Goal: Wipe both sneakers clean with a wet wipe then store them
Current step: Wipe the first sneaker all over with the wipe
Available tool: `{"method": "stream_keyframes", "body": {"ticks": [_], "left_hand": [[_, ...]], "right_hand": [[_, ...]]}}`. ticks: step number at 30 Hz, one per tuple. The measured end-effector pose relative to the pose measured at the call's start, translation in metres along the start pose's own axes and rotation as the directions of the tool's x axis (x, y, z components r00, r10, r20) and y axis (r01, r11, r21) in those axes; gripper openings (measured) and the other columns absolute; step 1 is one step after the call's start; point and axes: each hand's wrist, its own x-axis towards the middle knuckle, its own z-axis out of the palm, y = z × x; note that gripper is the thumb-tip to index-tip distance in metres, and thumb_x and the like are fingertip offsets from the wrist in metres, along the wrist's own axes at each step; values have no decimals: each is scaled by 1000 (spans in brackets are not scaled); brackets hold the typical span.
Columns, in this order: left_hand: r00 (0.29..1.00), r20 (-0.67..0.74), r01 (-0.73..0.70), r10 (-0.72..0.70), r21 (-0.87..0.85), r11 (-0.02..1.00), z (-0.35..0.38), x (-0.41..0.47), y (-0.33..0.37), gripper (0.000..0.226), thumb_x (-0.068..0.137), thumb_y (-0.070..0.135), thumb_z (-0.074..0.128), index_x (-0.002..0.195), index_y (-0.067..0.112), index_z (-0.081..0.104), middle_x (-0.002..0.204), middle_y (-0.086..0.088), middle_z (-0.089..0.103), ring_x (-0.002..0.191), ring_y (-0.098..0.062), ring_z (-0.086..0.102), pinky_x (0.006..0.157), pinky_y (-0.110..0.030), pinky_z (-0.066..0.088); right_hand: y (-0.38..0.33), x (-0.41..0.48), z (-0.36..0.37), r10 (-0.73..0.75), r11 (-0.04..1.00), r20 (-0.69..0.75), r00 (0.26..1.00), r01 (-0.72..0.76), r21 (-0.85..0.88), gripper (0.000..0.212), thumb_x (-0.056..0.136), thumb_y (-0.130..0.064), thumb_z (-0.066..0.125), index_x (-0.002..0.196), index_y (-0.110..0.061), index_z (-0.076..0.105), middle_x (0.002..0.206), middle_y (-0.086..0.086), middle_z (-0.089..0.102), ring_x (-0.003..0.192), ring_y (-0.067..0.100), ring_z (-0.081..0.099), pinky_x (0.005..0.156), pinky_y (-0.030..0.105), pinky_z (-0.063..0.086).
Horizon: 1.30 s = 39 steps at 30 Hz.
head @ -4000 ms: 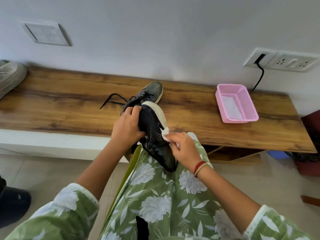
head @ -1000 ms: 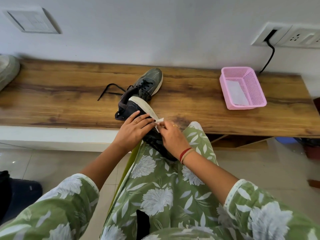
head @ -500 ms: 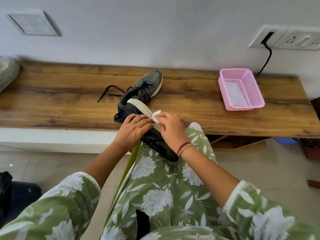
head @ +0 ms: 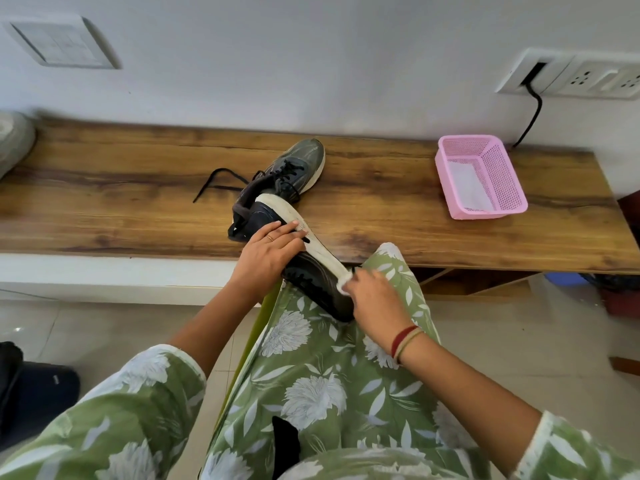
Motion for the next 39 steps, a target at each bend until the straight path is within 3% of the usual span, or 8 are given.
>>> {"method": "stream_keyframes", "body": {"ticks": [4,11,15,20,24,30,35,39], "left_hand": [[1000,-9,24,-24,-4,1000,1,-7,1,29,75,11,75,101,13,63,124,-6,63,124,-23,53,110,-34,25],[998,-20,62,-62,2,998,1,-8,0,30,84,14,58,114,13,54,131,-6,58,126,-18,51,110,-28,21],[1000,20,-7,6,38,999,3,1,4,38,76,9,74,112,17,67,132,-7,58,125,-23,52,109,-32,19],[999,39,-37,36,23,999,-4,20,2,37,70,10,79,105,21,70,121,-3,66,121,-25,56,107,-34,20],[998,49,-32,30,36,999,-5,15,3,40,67,10,81,104,20,70,118,-2,67,119,-25,57,106,-34,20],[998,51,-27,25,42,999,-5,7,1,41,67,11,81,105,21,71,119,-1,66,119,-24,57,106,-33,21],[998,41,-51,50,33,998,-3,11,2,40,68,10,82,105,19,71,118,-1,67,118,-25,58,106,-34,22],[999,-22,-28,28,35,999,-13,20,-2,37,70,8,79,104,18,71,115,-3,68,116,-27,59,105,-35,23]], "right_hand": [[-21,42,-11,38,971,-290,956,33,235,29,90,0,50,112,-10,65,108,5,60,102,23,50,88,28,41],[-9,41,21,-139,990,-112,984,134,-46,35,75,6,61,108,-5,63,97,11,56,78,27,53,63,39,53],[8,9,30,-129,981,-144,981,105,-163,33,63,3,72,95,-4,67,87,9,57,66,23,54,50,30,48],[12,-2,16,50,999,-72,996,-50,0,29,84,4,54,108,-8,64,103,7,56,95,24,50,77,30,45],[-9,37,3,72,986,-241,968,-33,163,31,89,2,49,116,-8,61,112,10,57,105,26,50,92,35,46],[-10,45,18,-118,992,-73,990,114,-58,39,89,1,45,127,-4,50,115,13,50,94,27,48,78,39,49],[5,17,22,-134,973,-81,988,115,-199,34,72,-1,63,106,-4,65,94,9,57,75,24,55,59,31,49],[16,11,1,-2,999,-86,996,-1,-40,32,89,2,47,117,-8,61,115,6,51,102,22,48,87,30,45]]}}
